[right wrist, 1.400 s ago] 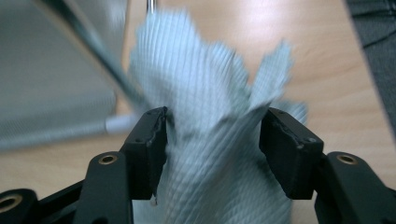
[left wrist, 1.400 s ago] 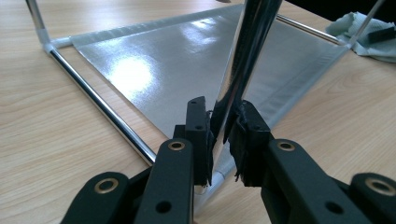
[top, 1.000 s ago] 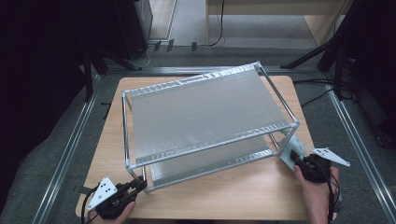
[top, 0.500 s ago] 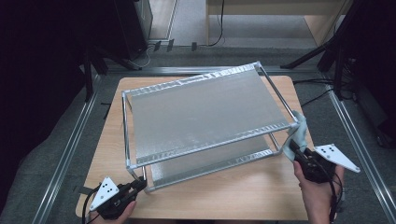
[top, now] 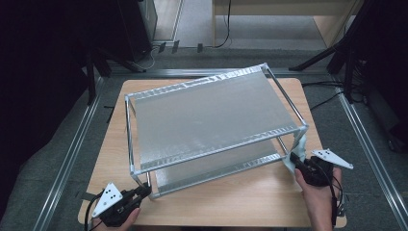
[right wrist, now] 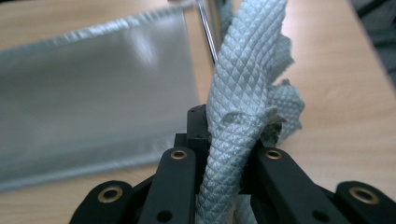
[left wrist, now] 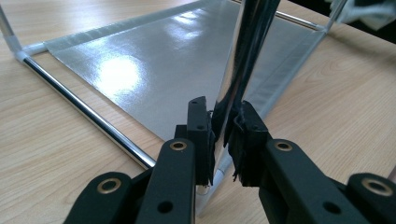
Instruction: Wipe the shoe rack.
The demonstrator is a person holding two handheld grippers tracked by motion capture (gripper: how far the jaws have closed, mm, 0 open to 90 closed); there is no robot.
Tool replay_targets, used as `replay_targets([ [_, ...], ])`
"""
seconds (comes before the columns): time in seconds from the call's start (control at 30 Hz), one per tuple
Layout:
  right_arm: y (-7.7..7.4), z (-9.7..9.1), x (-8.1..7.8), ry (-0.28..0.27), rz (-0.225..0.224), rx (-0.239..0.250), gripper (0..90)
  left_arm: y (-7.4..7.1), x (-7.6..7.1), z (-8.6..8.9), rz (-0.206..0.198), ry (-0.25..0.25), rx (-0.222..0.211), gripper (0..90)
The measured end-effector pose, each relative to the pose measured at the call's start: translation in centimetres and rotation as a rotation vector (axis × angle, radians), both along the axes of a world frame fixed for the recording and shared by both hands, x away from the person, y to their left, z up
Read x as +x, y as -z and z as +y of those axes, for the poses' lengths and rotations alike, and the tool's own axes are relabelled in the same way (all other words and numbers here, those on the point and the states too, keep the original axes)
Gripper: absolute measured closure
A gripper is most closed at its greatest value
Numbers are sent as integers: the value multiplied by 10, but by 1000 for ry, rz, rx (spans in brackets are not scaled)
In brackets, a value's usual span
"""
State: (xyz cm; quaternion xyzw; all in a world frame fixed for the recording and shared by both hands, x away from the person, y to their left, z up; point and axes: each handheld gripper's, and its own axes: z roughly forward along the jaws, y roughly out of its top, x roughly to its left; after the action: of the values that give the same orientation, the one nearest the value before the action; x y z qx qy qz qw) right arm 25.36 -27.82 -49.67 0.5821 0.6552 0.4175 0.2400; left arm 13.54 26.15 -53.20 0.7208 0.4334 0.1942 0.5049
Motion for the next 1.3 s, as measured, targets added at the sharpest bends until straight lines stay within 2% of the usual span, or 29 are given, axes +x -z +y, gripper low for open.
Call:
replay_targets([
  [0.07, -13, 5, -4, -3, -54, -16, 814, 0, 0, 0, 1, 3, -1, 794],
  [0.17, -29, 11, -11, -16, -131, 5, 815, 0, -1, 0, 1, 2, -4, 793],
  [0.23, -36, 16, -15, -34, -170, 10, 815, 0, -1, 0, 2, 2, -6, 793],
  [0.3, -38, 22, -17, -66, -189, 7, 815, 1, -1, 0, 3, 6, -9, 793],
  [0.4, -27, 33, -12, -122, -150, -23, 813, 1, 0, -1, 4, 10, -10, 792],
  [0.5, -3, 43, -2, -154, -45, -38, 812, 1, 0, -1, 4, 13, -11, 792],
  [0.53, 6, 44, 3, -157, -3, -33, 811, 1, 0, -1, 4, 14, -11, 792],
  [0.57, 14, 44, 6, -155, 40, -7, 810, 1, 0, -1, 5, 14, -11, 791],
  [0.63, 25, 39, 12, -112, 111, 42, 810, 1, 0, -1, 5, 13, -12, 791],
  [0.67, 29, 36, 14, -93, 134, 52, 810, 1, 0, -1, 6, 12, -12, 791],
  [0.77, 33, 28, 13, -19, 156, 49, 803, 1, 0, -1, 6, 11, -13, 791],
  [0.87, 30, 20, 11, 38, 125, 59, 803, 1, 0, -1, 7, 11, -12, 791],
  [1.0, 14, 12, 5, 94, 40, 86, 805, 1, 0, -2, 7, 10, -11, 790],
  [1.1, -3, 10, 0, 94, -27, 91, 804, 1, 0, -2, 7, 10, -12, 791],
  [1.23, -28, 13, -11, 90, -145, 76, 805, 1, 0, -2, 7, 12, -15, 790],
  [1.3, -35, 15, -14, 81, -178, 60, 804, 1, 0, -2, 9, 15, -19, 789],
])
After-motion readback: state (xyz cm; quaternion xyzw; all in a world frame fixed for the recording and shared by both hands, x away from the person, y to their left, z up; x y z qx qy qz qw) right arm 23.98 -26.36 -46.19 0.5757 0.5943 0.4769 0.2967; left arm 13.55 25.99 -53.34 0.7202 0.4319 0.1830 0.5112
